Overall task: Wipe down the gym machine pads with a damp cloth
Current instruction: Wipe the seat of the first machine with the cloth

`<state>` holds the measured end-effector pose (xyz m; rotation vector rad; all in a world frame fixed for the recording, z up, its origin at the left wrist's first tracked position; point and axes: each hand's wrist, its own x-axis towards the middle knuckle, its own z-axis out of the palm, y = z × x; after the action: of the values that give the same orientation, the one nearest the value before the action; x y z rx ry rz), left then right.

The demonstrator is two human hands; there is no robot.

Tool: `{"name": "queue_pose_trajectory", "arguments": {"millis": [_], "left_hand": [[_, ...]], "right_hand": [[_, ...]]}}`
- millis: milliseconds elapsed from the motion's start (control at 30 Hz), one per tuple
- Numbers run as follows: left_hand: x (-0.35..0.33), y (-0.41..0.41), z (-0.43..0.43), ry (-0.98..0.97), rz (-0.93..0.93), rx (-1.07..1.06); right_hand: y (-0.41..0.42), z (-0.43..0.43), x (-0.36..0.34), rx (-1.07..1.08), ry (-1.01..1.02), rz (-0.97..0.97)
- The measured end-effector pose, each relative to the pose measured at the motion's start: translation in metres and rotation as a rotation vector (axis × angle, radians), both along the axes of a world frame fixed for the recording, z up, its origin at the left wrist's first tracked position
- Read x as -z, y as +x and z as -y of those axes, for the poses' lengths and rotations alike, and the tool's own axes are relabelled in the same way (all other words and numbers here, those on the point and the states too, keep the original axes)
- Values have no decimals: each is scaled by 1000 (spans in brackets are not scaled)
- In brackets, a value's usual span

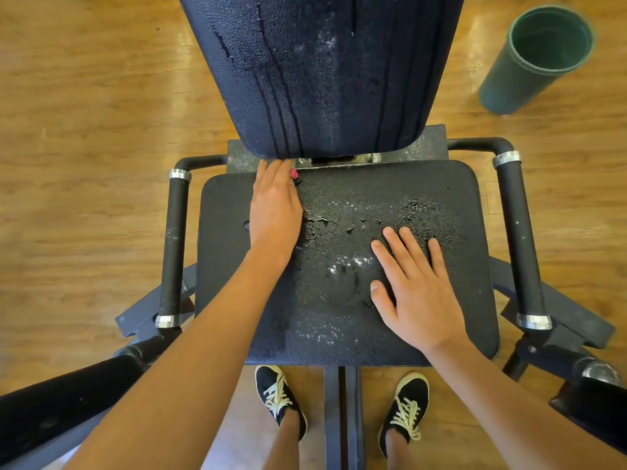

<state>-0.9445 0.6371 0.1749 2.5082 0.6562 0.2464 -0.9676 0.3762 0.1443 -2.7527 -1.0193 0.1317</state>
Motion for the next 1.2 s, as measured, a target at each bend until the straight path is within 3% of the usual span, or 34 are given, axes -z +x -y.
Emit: {"name": "queue_pose_trajectory", "arguments": {"millis": [300, 567, 833, 1200], "left_hand": [[3, -10, 0, 74, -97, 93], [11, -52, 17, 45, -126, 1], [9, -22, 8, 22, -117, -97], [10, -42, 5, 76, -213, 51]], "right_hand": [[-2, 0, -2, 5, 31, 1], [-1, 1, -1, 6, 26, -4], [-1, 0, -1, 6, 23, 0], [-1, -1, -2, 12, 5, 1]]}}
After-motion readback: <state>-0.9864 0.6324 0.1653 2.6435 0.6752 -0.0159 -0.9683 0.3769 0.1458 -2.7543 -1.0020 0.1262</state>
